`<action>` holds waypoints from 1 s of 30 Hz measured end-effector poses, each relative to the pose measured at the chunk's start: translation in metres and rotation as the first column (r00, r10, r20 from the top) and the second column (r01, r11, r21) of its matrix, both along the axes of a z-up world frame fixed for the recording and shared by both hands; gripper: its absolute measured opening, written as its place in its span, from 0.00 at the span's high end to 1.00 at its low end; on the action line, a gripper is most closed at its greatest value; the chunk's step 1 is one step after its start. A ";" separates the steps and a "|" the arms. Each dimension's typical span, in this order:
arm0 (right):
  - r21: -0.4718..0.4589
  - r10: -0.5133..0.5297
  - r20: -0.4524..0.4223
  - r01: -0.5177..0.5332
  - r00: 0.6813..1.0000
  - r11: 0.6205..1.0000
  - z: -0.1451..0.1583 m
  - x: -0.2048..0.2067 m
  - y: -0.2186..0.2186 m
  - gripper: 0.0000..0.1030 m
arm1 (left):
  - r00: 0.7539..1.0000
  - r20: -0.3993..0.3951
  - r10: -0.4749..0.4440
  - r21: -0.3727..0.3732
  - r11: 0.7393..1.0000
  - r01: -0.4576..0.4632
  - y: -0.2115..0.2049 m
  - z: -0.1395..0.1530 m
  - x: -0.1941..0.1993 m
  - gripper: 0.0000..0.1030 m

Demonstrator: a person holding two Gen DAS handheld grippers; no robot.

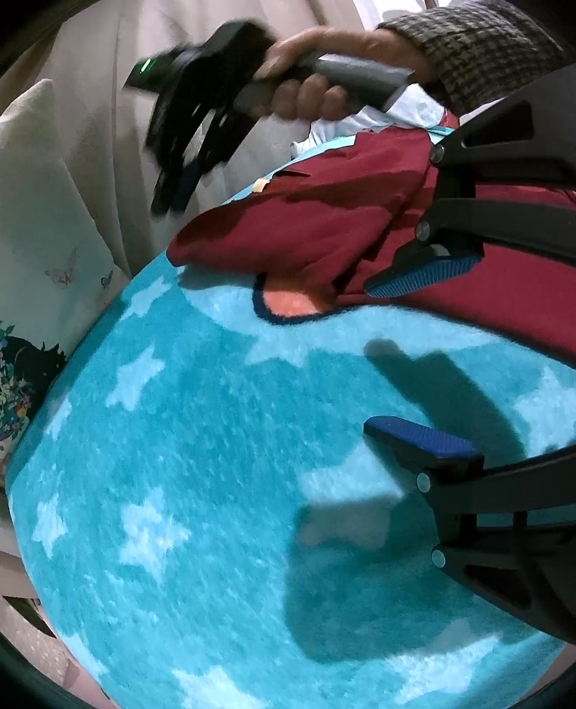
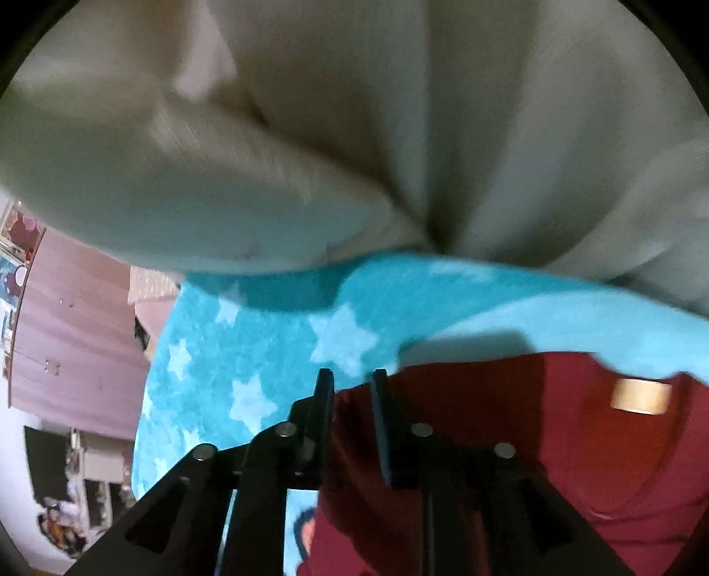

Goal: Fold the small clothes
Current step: 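Grasp the sweater hem with the right tool while the left tool holds the side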

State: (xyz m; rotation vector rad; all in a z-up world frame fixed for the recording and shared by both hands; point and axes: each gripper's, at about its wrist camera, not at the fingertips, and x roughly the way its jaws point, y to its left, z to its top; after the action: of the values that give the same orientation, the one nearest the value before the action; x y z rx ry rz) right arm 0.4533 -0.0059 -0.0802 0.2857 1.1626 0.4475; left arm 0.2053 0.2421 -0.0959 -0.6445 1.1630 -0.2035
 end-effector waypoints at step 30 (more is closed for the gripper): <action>-0.092 -0.486 -0.068 0.480 0.871 0.872 -0.036 -0.192 -0.278 0.89 | 0.994 0.027 -0.105 0.202 0.975 0.098 -0.060 0.000 -0.036 0.47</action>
State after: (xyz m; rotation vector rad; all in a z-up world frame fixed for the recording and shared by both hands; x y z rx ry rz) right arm 0.2613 -0.2843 -0.1166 0.5237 1.1420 -0.0517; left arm 0.1688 0.1822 -0.0960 -0.4026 1.1641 -0.1815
